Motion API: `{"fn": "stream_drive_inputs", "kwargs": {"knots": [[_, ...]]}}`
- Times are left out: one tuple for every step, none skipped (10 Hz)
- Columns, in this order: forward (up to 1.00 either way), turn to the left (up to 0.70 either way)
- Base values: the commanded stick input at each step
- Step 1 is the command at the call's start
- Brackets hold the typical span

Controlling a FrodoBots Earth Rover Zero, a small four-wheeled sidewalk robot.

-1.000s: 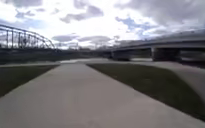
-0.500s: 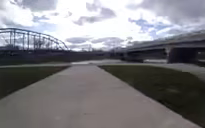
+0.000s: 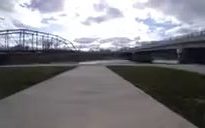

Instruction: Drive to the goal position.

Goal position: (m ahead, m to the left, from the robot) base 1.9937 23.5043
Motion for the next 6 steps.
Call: {"fn": "stream_drive_inputs", "kwargs": {"knots": [[1.0,0.14],[1.0,0.0],[1.0,0.0],[1.0,0.0],[1.0,0.0],[1.0,0.0]]}}
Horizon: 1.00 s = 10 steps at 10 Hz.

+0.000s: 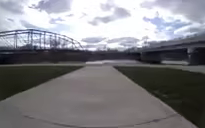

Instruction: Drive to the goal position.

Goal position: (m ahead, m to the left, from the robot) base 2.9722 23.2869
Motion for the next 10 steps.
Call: {"fn": "stream_drive_inputs", "kwargs": {"knots": [[1.0,0.0],[1.0,0.0],[1.0,0.0],[1.0,0.0],[1.0,0.0],[1.0,0.0],[1.0,0.0],[1.0,0.0],[1.0,0.0],[1.0,0.0]]}}
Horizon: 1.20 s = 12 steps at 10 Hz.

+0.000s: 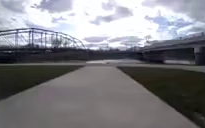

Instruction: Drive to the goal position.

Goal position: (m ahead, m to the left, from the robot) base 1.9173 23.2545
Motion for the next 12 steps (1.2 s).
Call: {"fn": "stream_drive_inputs", "kwargs": {"knots": [[1.0,0.0],[1.0,0.0],[1.0,0.0],[1.0,-0.25],[1.0,-0.35],[1.0,-0.12],[1.0,0.0],[1.0,0.0],[1.0,0.0],[1.0,0.0],[1.0,0.0],[1.0,0.0]]}}
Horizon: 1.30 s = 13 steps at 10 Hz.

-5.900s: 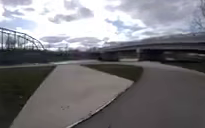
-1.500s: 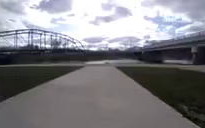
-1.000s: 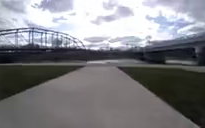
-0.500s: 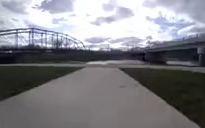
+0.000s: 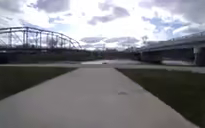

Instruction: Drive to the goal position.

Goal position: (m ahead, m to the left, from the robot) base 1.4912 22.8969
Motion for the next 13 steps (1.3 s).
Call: {"fn": "stream_drive_inputs", "kwargs": {"knots": [[1.0,0.0],[1.0,0.0],[1.0,0.0],[1.0,0.0],[1.0,0.0],[1.0,0.0],[1.0,0.0],[1.0,0.0],[1.0,0.0],[1.0,0.0],[1.0,0.0],[1.0,0.0],[1.0,0.0]]}}
